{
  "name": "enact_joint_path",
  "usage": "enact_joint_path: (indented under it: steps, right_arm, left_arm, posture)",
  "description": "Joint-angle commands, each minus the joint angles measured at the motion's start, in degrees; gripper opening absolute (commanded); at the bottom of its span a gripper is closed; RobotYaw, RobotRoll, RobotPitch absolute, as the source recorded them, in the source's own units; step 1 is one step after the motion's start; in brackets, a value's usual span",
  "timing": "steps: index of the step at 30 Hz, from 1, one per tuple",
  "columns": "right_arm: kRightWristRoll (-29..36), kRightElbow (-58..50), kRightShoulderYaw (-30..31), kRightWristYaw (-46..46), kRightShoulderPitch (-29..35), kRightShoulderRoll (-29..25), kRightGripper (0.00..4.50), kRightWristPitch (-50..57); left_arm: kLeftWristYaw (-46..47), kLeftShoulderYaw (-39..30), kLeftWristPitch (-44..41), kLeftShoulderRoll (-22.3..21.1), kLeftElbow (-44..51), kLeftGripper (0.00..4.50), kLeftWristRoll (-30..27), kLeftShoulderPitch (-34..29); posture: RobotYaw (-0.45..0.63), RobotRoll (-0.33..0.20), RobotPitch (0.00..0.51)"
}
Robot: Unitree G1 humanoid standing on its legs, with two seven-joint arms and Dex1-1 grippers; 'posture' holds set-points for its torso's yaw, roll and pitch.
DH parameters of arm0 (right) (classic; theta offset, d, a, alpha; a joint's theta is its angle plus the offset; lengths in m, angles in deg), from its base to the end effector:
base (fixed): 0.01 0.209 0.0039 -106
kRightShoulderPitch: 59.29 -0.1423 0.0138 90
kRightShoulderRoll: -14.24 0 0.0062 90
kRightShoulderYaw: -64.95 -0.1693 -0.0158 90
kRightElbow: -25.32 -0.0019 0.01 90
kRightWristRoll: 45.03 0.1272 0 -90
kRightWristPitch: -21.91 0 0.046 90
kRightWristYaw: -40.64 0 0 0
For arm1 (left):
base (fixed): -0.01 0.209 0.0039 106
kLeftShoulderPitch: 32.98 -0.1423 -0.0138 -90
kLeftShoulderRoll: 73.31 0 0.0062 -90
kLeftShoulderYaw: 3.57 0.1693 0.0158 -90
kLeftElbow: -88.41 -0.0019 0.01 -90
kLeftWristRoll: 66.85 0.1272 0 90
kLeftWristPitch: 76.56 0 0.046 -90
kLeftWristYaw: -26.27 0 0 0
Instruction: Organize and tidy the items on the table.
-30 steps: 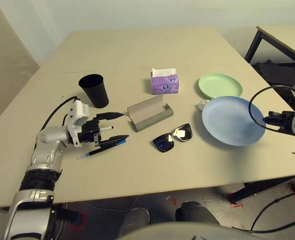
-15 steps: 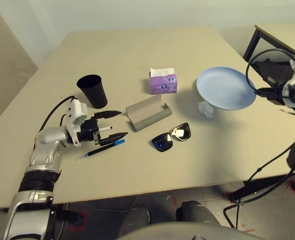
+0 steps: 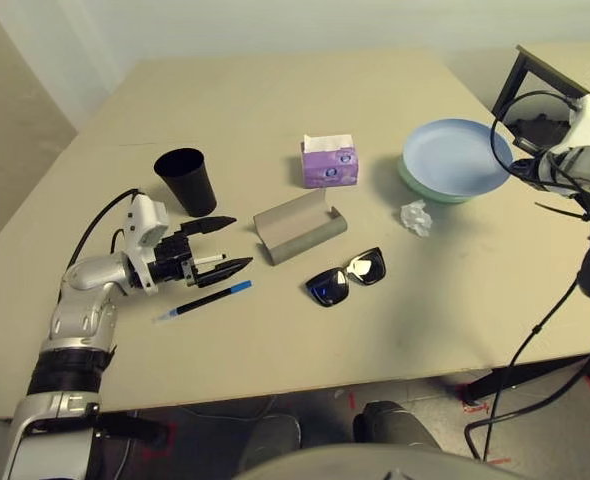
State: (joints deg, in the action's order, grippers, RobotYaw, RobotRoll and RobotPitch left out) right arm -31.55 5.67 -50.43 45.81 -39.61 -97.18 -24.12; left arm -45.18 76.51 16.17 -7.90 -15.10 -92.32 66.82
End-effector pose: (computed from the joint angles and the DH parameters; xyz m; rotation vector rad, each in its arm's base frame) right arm 0.3150 -0.2887 0.2097 0.4258 0.5253 -0.2476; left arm 0.2136 0.3036 0.1281 0.2592 0.0429 -1.0003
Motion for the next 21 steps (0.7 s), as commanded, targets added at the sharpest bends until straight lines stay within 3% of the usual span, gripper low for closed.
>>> enact_joint_path:
  steps: [1, 21]
  right_arm:
    - [-0.2, 1.7, 0.3, -0.8, -1.1, 0.1, 0.01, -2.1]
    - [1.2, 4.9, -2.9, -8.5, 0.6, 1.9, 0.01, -14.5]
  left_arm:
    - [0.3, -1.1, -1.6, -1.0, 3.2, 4.50, -0.9, -2.3]
    - [2.8, -3.8, -4.0, -2.1, 6.9, 4.50, -1.9, -4.6]
  posture:
    - [0.05, 0.000, 0.060]
    - [0.09, 0.000, 0.082]
